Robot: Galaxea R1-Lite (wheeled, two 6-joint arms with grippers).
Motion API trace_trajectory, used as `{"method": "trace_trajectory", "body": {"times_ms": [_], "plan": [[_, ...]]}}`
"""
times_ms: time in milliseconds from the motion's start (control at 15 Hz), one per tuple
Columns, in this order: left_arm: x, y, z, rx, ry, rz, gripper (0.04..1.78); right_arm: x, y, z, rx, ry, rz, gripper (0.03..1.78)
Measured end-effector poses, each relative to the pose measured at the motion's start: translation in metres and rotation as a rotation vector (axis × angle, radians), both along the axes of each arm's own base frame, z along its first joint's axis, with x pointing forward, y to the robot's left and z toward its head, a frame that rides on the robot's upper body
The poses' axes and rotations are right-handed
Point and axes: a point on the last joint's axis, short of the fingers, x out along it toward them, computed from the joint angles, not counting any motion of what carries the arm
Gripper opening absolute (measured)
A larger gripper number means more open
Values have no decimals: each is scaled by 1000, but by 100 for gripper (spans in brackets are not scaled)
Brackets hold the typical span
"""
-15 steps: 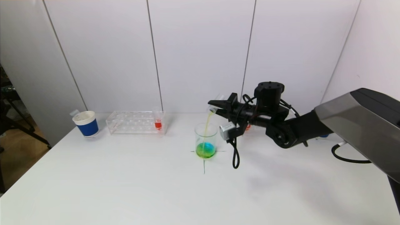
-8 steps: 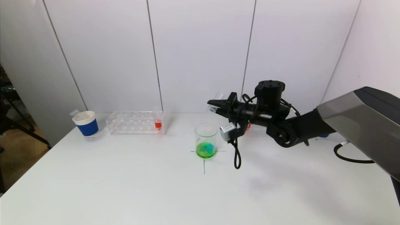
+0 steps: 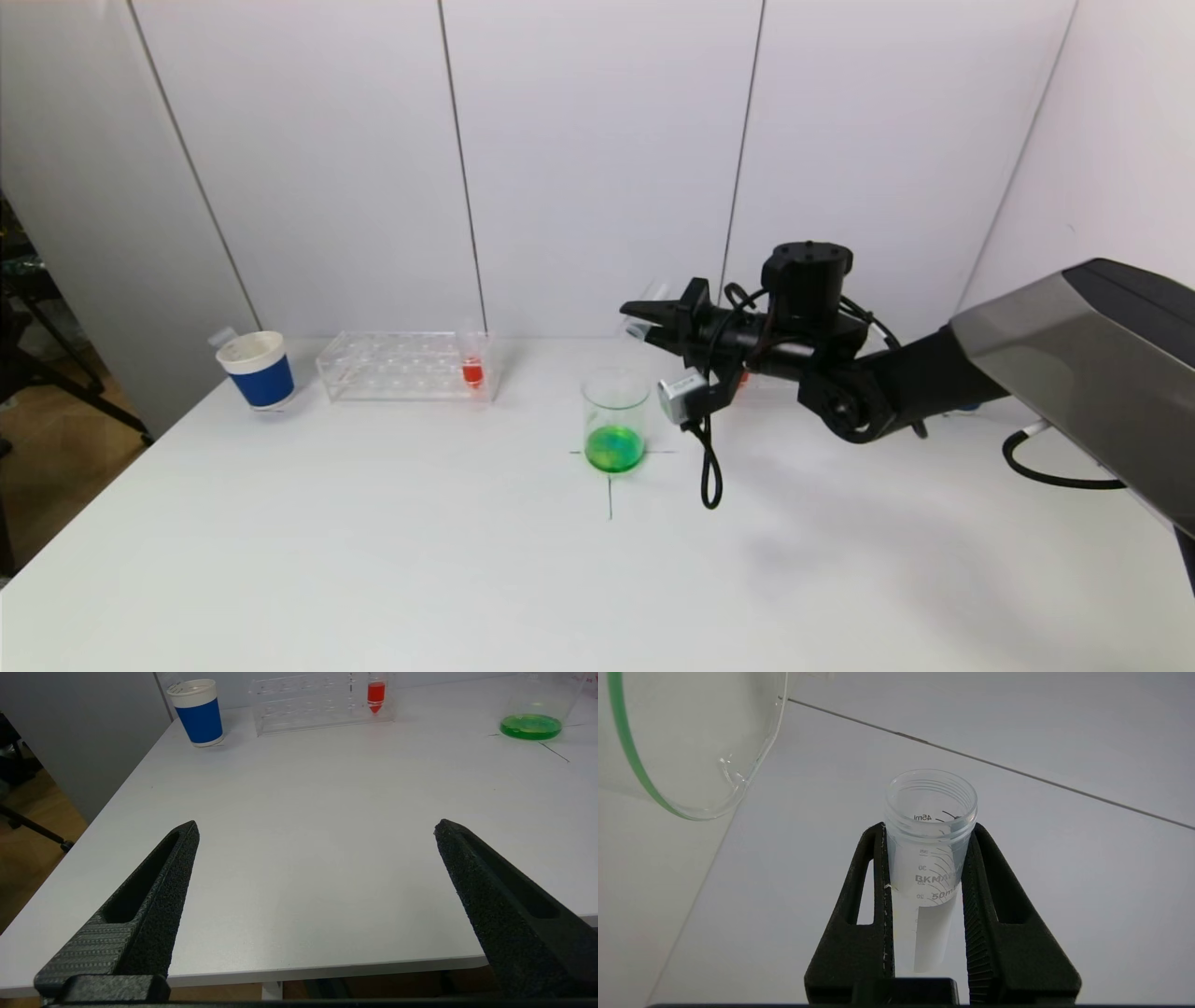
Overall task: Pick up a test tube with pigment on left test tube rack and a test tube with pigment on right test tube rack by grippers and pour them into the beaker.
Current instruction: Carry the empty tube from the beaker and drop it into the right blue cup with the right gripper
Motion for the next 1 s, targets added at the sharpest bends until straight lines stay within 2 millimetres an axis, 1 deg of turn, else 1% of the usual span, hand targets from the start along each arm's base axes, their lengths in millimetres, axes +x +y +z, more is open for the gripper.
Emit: {"method": "trace_trajectory", "body": {"times_ms": [133, 200, 333, 467, 600, 733, 867, 1000], "plan": [[0, 0, 0, 0, 0, 0, 176, -2, 3, 4, 80, 93, -16, 48], [0, 0, 0, 0, 0, 0, 176, -4, 5, 9, 140, 147, -35, 48], [0, 0, 0, 1, 0, 0, 176, -8, 5, 27, 303, 271, -102, 48], [0, 0, 0, 0, 0, 0, 176, -14, 4, 50, 495, 427, -184, 48], [0, 0, 0, 0, 0, 0, 176, -21, -2, 74, 703, 591, -271, 48], [0, 0, 0, 0, 0, -1, 176, -26, -15, 97, 918, 725, -353, 48], [0, 0, 0, 0, 1, 0, 176, -30, -39, 119, 1127, 821, -439, 48], [0, 0, 0, 0, 1, -1, 176, -34, -61, 136, 1299, 851, -516, 48]]}}
